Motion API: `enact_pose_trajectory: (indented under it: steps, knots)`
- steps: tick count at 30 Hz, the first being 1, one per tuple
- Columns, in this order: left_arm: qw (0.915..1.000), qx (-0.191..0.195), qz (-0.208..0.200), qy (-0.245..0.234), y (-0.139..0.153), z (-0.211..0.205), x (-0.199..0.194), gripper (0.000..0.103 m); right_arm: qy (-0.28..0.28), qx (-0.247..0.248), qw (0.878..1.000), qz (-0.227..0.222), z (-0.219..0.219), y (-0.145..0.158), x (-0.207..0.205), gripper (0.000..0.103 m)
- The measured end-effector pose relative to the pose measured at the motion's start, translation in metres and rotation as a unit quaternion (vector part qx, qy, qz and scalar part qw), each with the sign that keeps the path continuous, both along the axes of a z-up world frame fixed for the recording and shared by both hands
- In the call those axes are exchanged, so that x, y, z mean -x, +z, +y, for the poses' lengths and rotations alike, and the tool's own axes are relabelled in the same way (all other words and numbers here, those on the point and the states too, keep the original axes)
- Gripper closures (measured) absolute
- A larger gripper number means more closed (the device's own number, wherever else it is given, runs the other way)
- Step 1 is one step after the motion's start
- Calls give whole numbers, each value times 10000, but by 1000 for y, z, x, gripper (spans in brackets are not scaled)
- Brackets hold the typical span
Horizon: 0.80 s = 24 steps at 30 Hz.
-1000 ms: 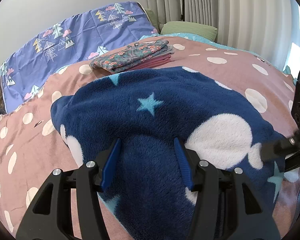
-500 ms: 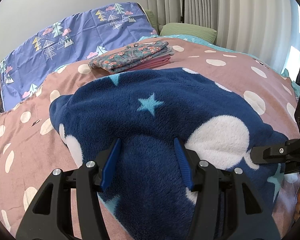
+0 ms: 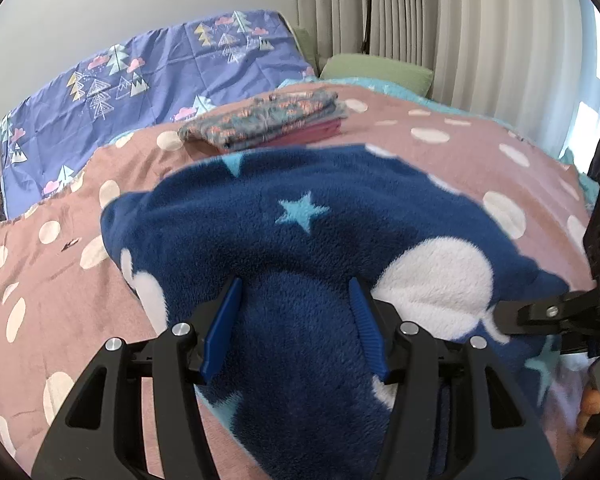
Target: Fold small clothes
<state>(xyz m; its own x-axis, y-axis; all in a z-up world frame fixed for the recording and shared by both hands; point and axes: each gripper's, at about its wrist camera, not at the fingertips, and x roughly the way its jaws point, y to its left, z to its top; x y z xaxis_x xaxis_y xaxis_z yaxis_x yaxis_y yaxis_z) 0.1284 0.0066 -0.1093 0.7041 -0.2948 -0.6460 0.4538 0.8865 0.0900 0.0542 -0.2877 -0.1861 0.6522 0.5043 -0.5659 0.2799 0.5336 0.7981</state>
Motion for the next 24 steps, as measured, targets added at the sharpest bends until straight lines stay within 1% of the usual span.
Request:
enact_pose_trajectory:
  steps: [2,3,4,6,7,8,9,10,11,14,16,18,20,23,24]
  knots:
    - [9994,213,-212,-187,8,6,7,34,10,37,10000,-2,1,0,1,19]
    - [9984,333,-358,-277,11,11,11,23,23,45,10000,-2,1,0,0,19]
    - [9981,384,-427,-243,11,17,11,20,33,34,10000,-4,1,-1,0,19]
    - [9984,522,-214,37,6,33,-4,20,52,13,10000,-14,0,-2,1,19]
    - [9968,791,-39,141,4,41,-12,18,56,14,10000,-26,1,-2,1,18]
    - [9925,1200,147,205,2,51,-21,18,59,32,10000,-39,1,-1,1,18]
    - [9846,1677,378,324,-1,60,-34,18,49,44,10000,-47,2,-1,1,18]
    - [9773,1989,587,435,-6,65,-46,17,46,54,10000,-56,2,-1,1,18]
    - [9698,2251,814,471,-12,67,-61,11,44,60,10000,-60,3,-1,1,17]
    - [9594,2540,1175,341,-26,63,-93,1,85,62,9999,-80,4,-1,0,17]
    - [9504,2753,1418,292,-34,61,-112,1,126,52,9999,-97,4,-1,-1,16]
    - [9388,3022,1638,207,-41,60,-129,1,158,65,9998,-130,5,-1,-1,15]
    - [9315,3195,1734,98,-45,59,-137,1,170,127,9996,-187,7,0,-2,14]
    - [9166,3563,1810,93,-48,62,-142,1,165,266,9991,-283,10,0,-2,14]
    - [9095,3735,1816,156,-48,64,-143,1,164,316,9989,-320,11,0,-2,14]
